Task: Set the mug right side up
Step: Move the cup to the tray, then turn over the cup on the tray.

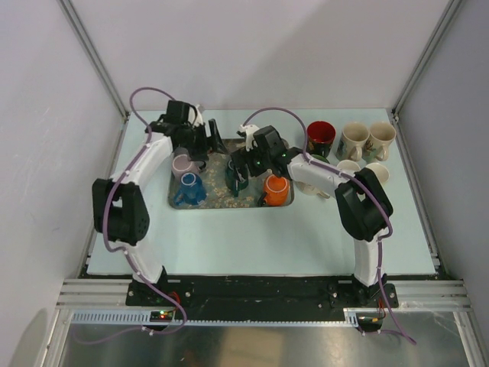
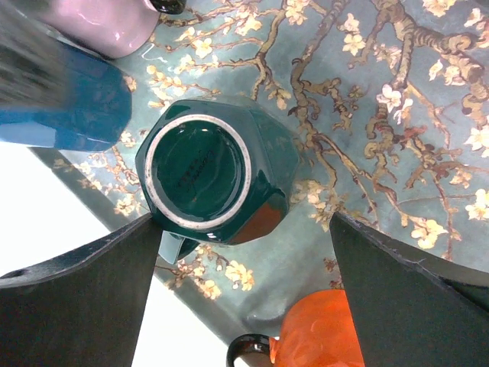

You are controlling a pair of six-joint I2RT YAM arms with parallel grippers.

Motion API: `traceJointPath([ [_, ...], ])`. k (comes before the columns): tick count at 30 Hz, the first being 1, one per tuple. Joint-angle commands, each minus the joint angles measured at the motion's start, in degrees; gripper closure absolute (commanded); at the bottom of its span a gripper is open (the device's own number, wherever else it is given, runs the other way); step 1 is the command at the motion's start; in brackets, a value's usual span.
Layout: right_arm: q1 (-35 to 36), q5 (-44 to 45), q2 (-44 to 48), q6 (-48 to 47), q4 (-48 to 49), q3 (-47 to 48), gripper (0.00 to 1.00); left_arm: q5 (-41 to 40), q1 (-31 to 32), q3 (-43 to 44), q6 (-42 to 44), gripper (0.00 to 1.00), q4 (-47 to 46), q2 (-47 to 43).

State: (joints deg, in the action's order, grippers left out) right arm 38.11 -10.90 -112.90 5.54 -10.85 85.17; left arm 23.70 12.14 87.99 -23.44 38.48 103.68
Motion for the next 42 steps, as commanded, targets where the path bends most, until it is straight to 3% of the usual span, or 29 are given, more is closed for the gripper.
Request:
traceJointPath([
  [1, -0.5, 2.9, 0.6, -4.3, 0.7, 0.2, 0.03, -1.9, -1.5, 2.0, 3.2, 0.16, -0.4, -9.2],
  [11, -3.5, 2.0, 3.0, -9.9, 0.5, -2.3, 0.07, -5.7, -2.8, -1.9, 8.8, 0.16, -0.1, -17.0],
  [18, -1.5, -2.8, 4.0, -9.1, 1.1, -3.8, 0.12, -5.9, -2.8, -2.9, 9.8, 0.17, 0.0, -18.4],
  [23, -0.7, -0.9, 1.7, -6.3, 2.3, -4.0, 0.17, -6.0, -2.8, -3.3, 10.2, 0.17, 0.1, -18.9],
  [31, -1.6, 0.3, -3.1, -4.0, 3.5, -3.6, 0.41, -6.4, -2.8, -3.8, 11.3, 0.17, 0.2, -19.8],
  [36, -1.2, 0.3, -4.4, -6.0, 4.7, -3.1, 0.49, -6.5, -2.8, -3.4, 12.4, 0.17, 0.3, -20.1],
  [42, -1.0, -1.2, -4.6, -9.9, 5.9, -2.7, 0.74, -7.8, -2.9, -3.9, 17.5, 0.17, 0.8, -21.1],
])
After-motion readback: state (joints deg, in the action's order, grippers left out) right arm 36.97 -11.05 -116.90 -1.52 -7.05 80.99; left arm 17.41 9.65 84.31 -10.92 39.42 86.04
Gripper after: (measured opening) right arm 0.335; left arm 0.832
